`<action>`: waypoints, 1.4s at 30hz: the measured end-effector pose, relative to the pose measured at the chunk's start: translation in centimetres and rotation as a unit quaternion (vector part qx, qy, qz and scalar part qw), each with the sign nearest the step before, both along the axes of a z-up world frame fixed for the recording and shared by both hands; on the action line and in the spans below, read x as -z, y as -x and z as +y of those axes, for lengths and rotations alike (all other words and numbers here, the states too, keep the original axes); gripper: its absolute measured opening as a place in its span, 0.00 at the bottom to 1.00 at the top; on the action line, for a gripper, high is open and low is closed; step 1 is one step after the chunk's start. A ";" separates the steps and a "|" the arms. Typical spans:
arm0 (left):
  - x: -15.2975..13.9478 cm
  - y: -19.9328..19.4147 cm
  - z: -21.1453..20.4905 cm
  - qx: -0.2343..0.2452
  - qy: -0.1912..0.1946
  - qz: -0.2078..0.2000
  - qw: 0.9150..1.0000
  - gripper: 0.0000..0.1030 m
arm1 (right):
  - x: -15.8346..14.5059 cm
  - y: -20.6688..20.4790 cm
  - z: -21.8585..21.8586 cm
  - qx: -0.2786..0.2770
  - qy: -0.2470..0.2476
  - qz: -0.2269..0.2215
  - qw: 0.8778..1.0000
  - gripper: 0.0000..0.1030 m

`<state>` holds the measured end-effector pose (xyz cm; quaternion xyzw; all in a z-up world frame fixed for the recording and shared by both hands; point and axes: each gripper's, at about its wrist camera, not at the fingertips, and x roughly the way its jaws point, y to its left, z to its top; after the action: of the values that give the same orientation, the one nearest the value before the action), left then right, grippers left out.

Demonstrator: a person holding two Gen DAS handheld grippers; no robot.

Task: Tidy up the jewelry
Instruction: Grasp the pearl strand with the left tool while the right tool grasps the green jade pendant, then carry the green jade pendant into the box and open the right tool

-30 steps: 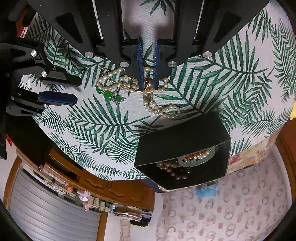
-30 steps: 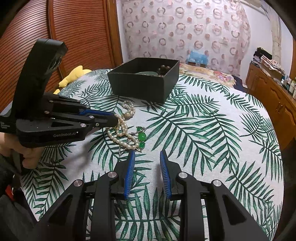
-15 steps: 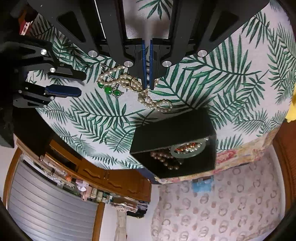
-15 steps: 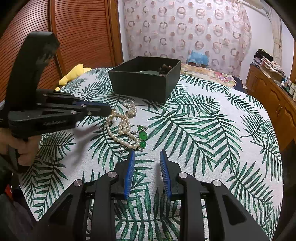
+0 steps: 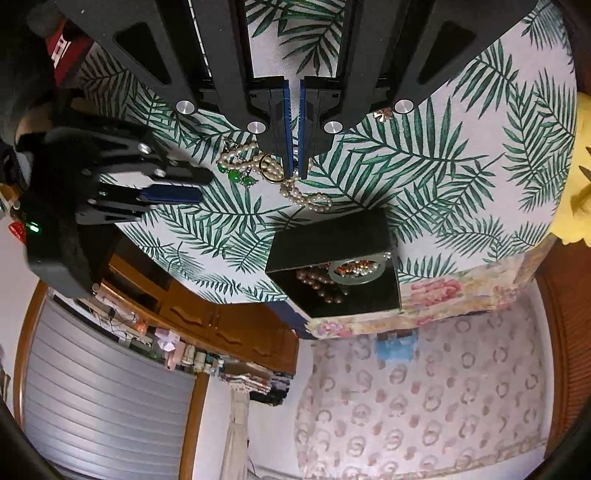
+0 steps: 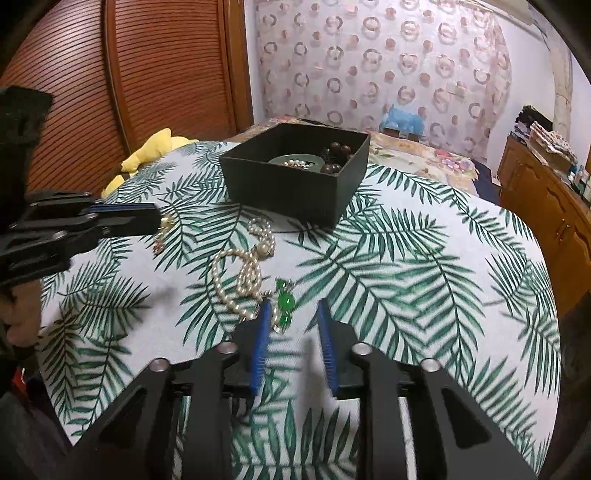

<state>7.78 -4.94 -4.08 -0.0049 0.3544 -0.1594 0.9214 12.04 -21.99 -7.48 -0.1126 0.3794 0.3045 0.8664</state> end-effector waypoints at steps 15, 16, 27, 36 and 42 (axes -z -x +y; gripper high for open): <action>-0.1 0.7 0.3 0.001 0.007 -0.004 1.000 0.02 | 1.2 -2.1 1.9 -0.013 0.042 0.017 0.999 0.20; -0.1 0.7 0.3 0.001 0.006 -0.004 1.000 0.02 | 1.2 -2.2 1.8 -0.013 0.040 0.020 0.999 0.20; -0.1 0.8 0.3 0.000 0.007 -0.003 1.000 0.02 | 1.4 -2.9 2.5 -0.024 0.063 0.021 0.998 0.12; -0.1 0.8 0.5 -0.001 0.008 -0.003 1.000 0.02 | -0.3 -2.9 0.1 -0.006 0.023 0.013 1.000 0.12; -0.3 0.7 0.7 -0.006 0.008 -0.006 1.000 0.02 | -3.3 -2.4 -1.2 0.005 0.008 -0.021 1.000 0.12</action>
<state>7.11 -4.23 -3.74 -0.0132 0.3473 -0.1567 0.9245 14.47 -23.19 -4.18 -0.1245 0.3639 0.2950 0.8747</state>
